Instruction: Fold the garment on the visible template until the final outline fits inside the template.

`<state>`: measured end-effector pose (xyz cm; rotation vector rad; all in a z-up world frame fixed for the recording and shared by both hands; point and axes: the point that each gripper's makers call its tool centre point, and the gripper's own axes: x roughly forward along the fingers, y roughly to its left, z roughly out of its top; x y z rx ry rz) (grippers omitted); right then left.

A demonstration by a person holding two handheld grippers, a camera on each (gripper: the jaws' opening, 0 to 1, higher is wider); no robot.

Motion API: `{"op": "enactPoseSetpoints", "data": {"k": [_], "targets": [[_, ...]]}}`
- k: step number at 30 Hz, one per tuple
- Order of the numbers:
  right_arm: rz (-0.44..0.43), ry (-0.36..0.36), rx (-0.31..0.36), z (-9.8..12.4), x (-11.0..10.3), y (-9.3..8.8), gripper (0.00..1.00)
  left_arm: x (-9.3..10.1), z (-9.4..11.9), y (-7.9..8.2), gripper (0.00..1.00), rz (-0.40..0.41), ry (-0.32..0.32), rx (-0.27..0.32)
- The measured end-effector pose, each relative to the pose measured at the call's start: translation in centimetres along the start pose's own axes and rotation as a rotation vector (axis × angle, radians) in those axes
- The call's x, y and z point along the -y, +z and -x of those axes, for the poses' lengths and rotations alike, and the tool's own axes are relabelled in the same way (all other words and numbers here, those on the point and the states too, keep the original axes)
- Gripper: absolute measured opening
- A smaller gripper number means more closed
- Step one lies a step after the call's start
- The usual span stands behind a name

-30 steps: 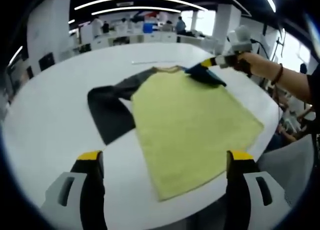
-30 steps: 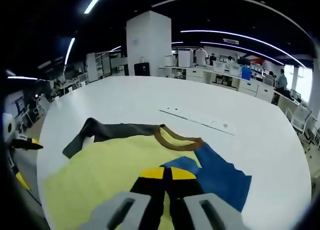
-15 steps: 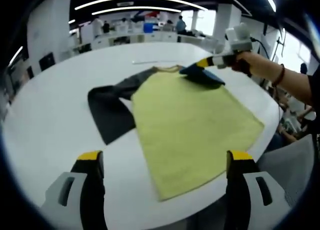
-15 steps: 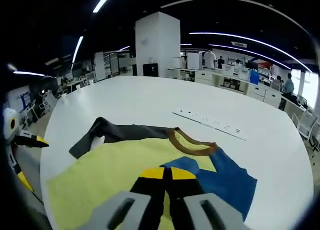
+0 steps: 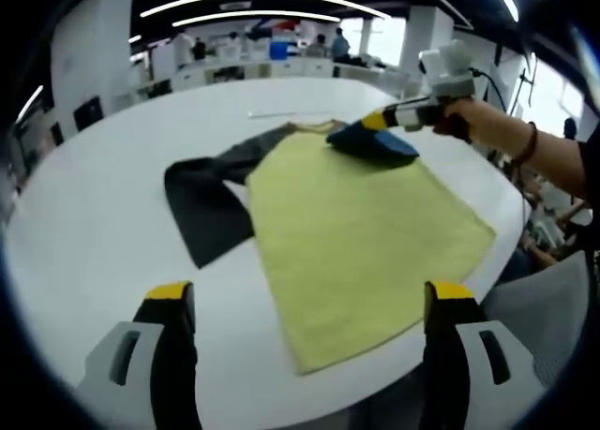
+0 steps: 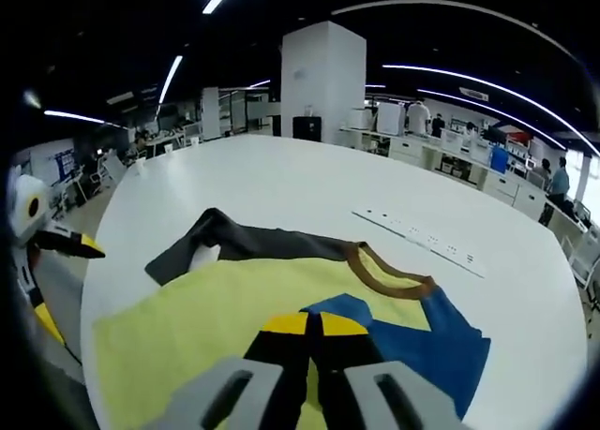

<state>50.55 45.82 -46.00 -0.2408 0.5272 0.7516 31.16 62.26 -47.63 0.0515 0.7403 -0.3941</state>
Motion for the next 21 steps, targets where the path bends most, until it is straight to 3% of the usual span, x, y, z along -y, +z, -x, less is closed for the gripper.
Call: {"op": "enactPoseSetpoints", "data": {"k": [21], "targets": [[0.160, 0.065, -0.038, -1.2, -3.3, -1.2, 0.00, -0.3, 0.1, -0.5, 0.97, 0.004, 0.006, -0.011]]}}
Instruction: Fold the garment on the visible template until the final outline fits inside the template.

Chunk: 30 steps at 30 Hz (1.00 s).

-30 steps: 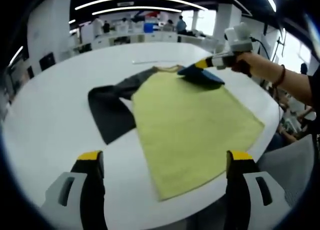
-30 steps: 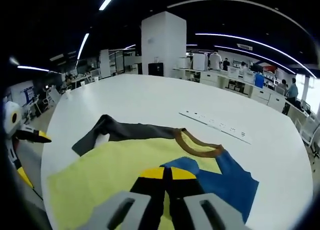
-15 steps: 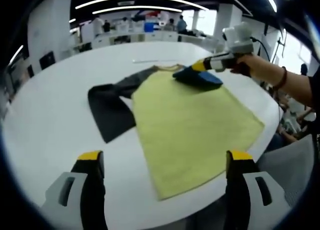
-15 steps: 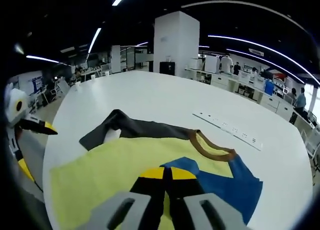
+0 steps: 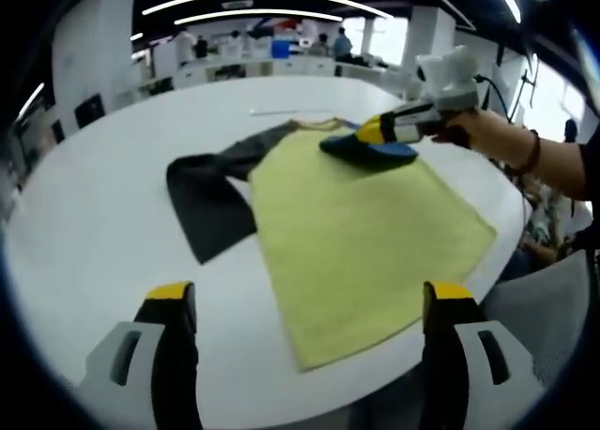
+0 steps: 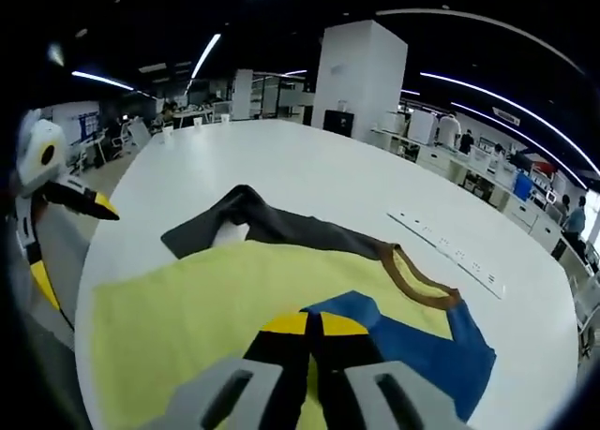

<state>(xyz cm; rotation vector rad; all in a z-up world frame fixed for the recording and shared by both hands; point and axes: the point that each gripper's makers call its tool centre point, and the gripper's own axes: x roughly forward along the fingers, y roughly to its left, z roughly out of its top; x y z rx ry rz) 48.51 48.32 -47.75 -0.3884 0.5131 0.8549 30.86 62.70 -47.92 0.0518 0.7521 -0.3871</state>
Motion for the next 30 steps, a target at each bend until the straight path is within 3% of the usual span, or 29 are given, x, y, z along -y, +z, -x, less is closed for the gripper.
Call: {"op": "enactPoseSetpoints", "data": {"k": [12, 24, 30], "targets": [[-0.025, 0.031, -0.030, -1.5, -1.0, -1.9, 0.00, -0.1, 0.2, -0.2, 0.97, 0.012, 0.006, 0.003], [-0.132, 0.089, -0.064, -0.9, -2.0, -3.2, 0.17, 0.1, -0.1, 0.0, 0.98, 0.004, -0.004, 0.007], [-0.181, 0.049, -0.053, -0.4, -0.8, -3.0, 0.17, 0.0, -0.1, 0.0, 0.98, -0.001, -0.003, 0.007]]}}
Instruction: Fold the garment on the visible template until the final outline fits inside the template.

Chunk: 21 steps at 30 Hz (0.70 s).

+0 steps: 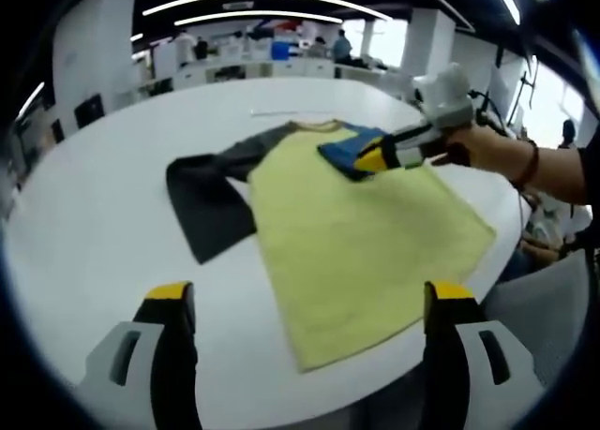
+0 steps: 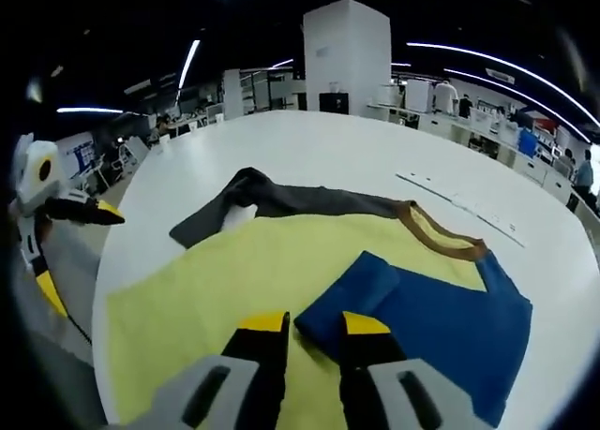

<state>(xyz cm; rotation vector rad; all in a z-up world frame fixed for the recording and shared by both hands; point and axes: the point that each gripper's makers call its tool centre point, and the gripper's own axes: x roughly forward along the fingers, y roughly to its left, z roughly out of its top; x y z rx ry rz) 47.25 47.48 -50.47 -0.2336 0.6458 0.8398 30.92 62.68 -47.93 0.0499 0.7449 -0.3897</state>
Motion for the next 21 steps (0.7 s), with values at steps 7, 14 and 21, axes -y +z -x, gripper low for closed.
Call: {"op": "enactPoseSetpoints", "data": {"k": [7, 14, 21], "targets": [[-0.122, -0.088, -0.016, -0.2, 2.3, -0.6, 0.17, 0.0, 0.1, -0.1, 0.98, -0.002, 0.001, 0.001], [-0.255, -0.057, -0.034, -1.4, 2.0, -1.5, 0.17, -0.4, 0.3, -0.3, 0.98, -0.001, 0.014, -0.007], [-0.279, -0.056, -0.046, -2.1, 1.6, -1.9, 0.13, -0.5, 0.3, -0.5, 0.98, -0.010, 0.021, -0.017]]}}
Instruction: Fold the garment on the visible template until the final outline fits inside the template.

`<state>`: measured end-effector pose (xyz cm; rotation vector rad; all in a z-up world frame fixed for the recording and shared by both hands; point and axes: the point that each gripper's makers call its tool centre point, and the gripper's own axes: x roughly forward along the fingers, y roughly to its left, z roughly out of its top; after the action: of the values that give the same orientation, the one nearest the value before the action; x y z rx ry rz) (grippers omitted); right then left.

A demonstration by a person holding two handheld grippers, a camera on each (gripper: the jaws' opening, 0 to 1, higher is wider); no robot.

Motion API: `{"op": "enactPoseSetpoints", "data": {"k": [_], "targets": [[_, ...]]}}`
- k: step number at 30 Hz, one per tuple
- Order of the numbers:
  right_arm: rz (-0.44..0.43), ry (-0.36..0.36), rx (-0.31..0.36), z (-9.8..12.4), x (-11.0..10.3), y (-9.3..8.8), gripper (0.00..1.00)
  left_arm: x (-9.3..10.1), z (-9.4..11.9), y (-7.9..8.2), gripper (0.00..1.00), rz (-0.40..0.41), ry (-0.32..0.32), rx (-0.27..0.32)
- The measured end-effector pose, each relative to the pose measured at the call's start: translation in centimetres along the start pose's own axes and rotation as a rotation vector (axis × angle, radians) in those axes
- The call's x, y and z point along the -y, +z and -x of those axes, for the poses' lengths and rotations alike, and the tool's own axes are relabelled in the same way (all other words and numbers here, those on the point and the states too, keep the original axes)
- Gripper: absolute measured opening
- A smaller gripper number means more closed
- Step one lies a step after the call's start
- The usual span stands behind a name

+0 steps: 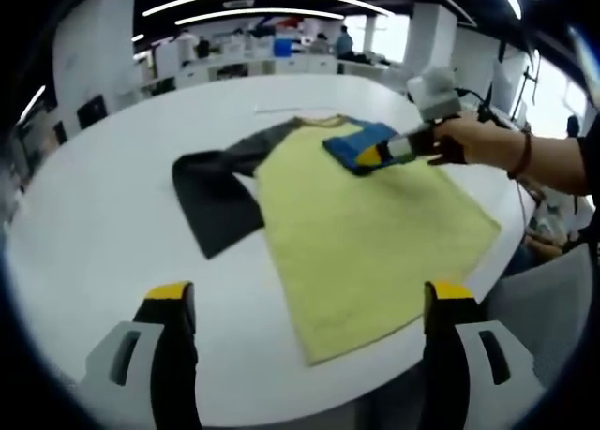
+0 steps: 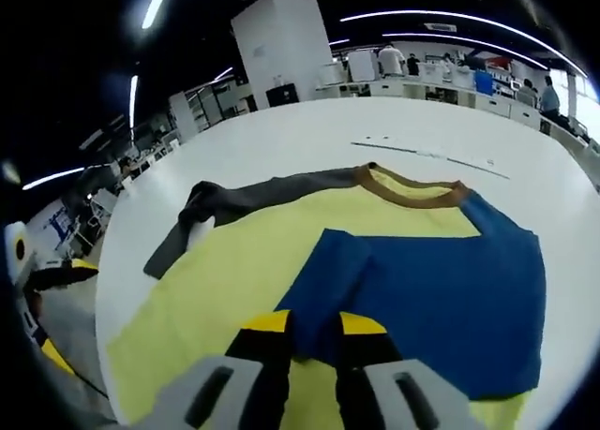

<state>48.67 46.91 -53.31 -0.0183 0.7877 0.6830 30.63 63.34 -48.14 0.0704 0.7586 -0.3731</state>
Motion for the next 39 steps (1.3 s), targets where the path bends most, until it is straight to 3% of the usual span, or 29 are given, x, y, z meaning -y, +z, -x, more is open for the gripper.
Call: {"op": "enactPoseSetpoints", "data": {"k": [6, 15, 22, 36, 39], "targets": [[0.015, 0.005, 0.020, 0.1, -0.5, 0.7, 0.00, -0.1, 0.0, -0.2, 0.98, -0.017, 0.006, -0.012], [0.049, 0.099, 0.065, -0.3, -3.9, 2.6, 0.00, -0.1, 0.0, -0.3, 0.98, -0.018, 0.003, -0.013], [0.060, 0.146, 0.034, -1.4, -5.6, 2.1, 0.01, -0.4, 0.3, -0.5, 0.98, -0.014, 0.009, -0.012], [0.081, 0.167, -0.001, -0.8, -5.7, 1.6, 0.06, -0.3, 0.3, -0.5, 0.98, -0.013, 0.005, -0.010], [0.088, 0.132, 0.014, -0.6, -4.8, 2.1, 0.07, -0.3, 0.3, -0.5, 0.98, -0.014, 0.007, -0.012]]}}
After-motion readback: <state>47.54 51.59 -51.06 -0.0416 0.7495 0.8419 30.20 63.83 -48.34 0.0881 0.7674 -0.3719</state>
